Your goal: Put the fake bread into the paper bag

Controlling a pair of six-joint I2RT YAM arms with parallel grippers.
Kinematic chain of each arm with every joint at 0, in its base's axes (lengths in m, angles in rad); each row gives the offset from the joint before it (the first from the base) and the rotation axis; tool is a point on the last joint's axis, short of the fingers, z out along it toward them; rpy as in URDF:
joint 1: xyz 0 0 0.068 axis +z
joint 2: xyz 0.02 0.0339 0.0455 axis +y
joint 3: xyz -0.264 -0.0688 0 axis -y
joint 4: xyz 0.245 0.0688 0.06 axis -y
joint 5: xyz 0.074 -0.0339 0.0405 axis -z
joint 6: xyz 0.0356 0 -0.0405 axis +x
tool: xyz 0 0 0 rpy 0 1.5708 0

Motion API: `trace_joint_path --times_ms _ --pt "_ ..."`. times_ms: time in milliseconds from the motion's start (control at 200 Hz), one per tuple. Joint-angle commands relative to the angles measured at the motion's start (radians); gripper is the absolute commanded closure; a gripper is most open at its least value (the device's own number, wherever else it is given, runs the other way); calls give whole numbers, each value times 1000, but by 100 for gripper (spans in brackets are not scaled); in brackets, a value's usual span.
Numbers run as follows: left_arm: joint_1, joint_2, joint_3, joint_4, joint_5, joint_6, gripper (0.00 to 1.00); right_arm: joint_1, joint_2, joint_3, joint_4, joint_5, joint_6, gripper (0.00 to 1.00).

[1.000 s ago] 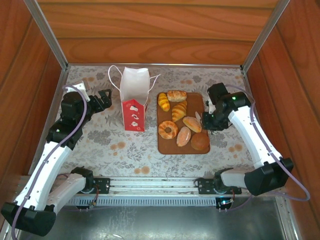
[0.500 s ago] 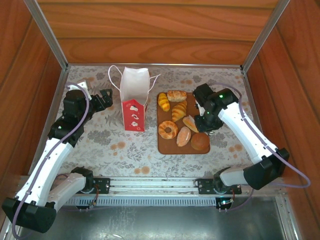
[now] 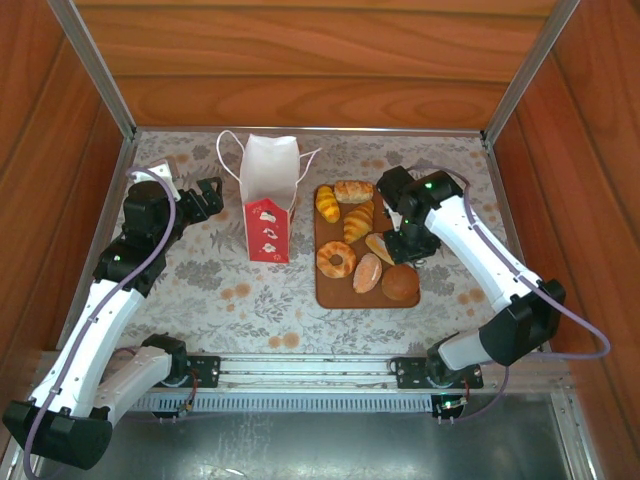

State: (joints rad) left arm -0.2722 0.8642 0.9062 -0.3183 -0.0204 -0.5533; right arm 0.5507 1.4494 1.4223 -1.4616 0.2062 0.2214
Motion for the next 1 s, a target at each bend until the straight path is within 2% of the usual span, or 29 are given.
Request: trace_joint_path --times_ms 0,585,995 --pt "9 -11 11 -2 -5 12 0 9 11 21 -16 -3 -12 54" --pt "13 -9 11 -8 -1 9 0 17 110 47 -51 71 26 49" --pt "16 13 28 -8 -1 16 0 15 161 50 -10 38 15 45"
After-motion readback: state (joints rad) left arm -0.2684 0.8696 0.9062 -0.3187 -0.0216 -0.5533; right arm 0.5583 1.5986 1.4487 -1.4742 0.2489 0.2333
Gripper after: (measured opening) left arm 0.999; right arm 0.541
